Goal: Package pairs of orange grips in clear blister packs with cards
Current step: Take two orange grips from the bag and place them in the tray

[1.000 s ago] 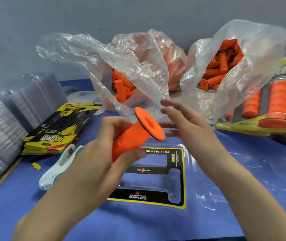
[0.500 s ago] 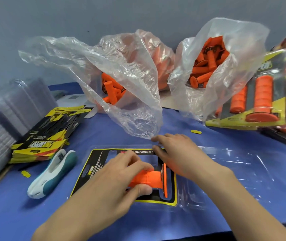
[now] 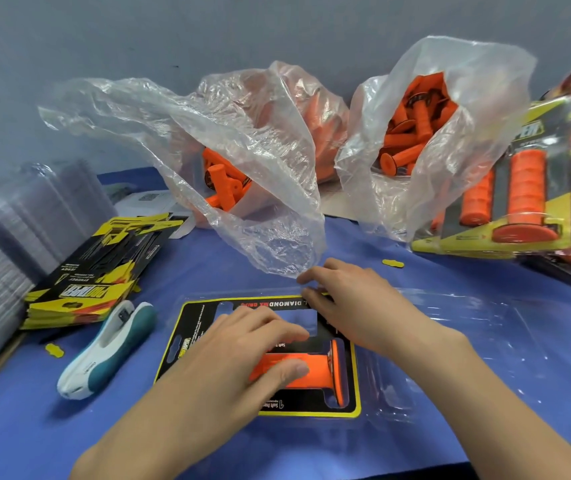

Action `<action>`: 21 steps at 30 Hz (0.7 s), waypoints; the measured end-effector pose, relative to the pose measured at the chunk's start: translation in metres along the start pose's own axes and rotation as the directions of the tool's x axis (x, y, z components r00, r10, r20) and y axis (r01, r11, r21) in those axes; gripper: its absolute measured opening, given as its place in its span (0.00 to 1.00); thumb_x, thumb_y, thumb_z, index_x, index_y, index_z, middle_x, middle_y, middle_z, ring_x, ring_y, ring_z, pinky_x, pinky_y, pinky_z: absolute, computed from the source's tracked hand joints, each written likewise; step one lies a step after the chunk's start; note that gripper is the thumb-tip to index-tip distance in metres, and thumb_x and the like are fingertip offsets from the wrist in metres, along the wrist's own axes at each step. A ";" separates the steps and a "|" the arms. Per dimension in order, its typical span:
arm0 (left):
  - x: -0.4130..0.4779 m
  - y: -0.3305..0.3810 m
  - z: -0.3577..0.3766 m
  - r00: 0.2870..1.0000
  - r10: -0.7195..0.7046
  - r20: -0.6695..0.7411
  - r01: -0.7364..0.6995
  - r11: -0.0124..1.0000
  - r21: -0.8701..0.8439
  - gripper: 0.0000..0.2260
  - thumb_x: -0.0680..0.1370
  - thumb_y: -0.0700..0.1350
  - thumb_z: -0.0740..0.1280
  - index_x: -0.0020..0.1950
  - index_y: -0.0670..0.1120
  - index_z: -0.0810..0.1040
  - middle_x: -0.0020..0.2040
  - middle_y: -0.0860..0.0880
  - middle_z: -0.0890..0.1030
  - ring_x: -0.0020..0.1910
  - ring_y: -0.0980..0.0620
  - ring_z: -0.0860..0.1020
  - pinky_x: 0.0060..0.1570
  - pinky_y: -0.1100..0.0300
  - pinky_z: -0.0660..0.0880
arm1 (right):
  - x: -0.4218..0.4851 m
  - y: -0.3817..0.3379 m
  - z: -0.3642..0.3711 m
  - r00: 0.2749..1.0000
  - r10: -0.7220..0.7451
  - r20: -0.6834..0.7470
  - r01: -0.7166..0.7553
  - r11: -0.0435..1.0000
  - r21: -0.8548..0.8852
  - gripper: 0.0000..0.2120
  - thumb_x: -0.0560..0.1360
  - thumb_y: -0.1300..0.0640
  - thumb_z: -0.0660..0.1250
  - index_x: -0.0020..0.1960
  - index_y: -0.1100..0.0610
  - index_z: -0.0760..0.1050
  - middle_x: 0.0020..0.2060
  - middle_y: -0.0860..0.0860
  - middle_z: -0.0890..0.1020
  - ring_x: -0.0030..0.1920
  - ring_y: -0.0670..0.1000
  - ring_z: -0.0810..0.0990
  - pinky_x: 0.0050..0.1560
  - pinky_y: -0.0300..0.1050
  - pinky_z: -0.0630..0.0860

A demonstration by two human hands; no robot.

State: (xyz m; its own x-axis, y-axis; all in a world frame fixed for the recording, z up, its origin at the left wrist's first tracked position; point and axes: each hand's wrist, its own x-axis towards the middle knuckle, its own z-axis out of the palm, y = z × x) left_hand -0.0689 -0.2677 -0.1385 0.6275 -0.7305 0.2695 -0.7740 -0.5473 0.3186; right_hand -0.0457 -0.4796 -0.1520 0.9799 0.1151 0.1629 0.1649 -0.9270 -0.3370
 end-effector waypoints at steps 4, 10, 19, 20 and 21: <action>0.003 0.002 -0.014 0.968 -0.081 -0.237 0.073 0.996 -0.045 0.13 0.80 0.61 0.59 0.61 0.60 0.76 0.56 0.65 0.75 0.59 0.61 0.74 0.57 0.69 0.66 | 0.003 0.003 -0.009 0.997 0.012 -0.078 -0.004 0.994 0.107 0.17 0.82 0.42 0.54 0.67 0.44 0.72 0.56 0.46 0.76 0.56 0.50 0.76 0.54 0.50 0.71; 0.075 -0.034 -0.062 0.863 -0.329 -0.383 0.319 0.943 -0.090 0.11 0.83 0.46 0.61 0.63 0.49 0.79 0.60 0.52 0.79 0.55 0.56 0.77 0.54 0.68 0.69 | 0.022 0.013 -0.025 0.990 0.072 -0.122 -0.035 0.959 0.280 0.16 0.82 0.45 0.56 0.66 0.44 0.73 0.53 0.40 0.74 0.55 0.45 0.75 0.56 0.48 0.72; 0.224 -0.141 -0.071 0.663 -0.746 -0.061 0.739 0.640 0.209 0.09 0.80 0.40 0.64 0.59 0.40 0.77 0.61 0.38 0.76 0.58 0.39 0.77 0.53 0.58 0.78 | 0.042 0.021 -0.026 0.980 0.099 -0.172 -0.020 0.910 0.414 0.15 0.82 0.47 0.57 0.65 0.46 0.74 0.57 0.45 0.77 0.55 0.48 0.76 0.58 0.51 0.74; 0.231 -0.155 -0.069 0.655 -0.755 -0.040 0.735 0.624 0.264 0.13 0.81 0.42 0.63 0.65 0.40 0.74 0.66 0.38 0.73 0.65 0.39 0.73 0.63 0.56 0.73 | 0.043 0.022 -0.025 0.980 0.098 -0.174 -0.015 0.906 0.423 0.15 0.82 0.47 0.57 0.65 0.46 0.74 0.57 0.46 0.76 0.55 0.48 0.76 0.58 0.52 0.74; 0.237 -0.166 -0.066 0.663 -0.748 -0.034 0.719 0.623 0.306 0.13 0.82 0.43 0.60 0.66 0.42 0.74 0.66 0.41 0.73 0.67 0.40 0.71 0.65 0.57 0.70 | 0.044 0.023 -0.024 0.979 0.101 -0.180 -0.014 0.904 0.427 0.15 0.82 0.47 0.56 0.65 0.46 0.74 0.58 0.46 0.76 0.55 0.49 0.76 0.58 0.52 0.74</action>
State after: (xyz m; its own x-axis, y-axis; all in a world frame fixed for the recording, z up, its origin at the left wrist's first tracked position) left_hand 0.2140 -0.3228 -0.0672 0.9977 -0.0608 -0.0283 -0.0572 -0.9918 0.1141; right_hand -0.0015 -0.5045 -0.1303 0.9552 -0.0449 0.2924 0.1828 -0.6875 -0.7028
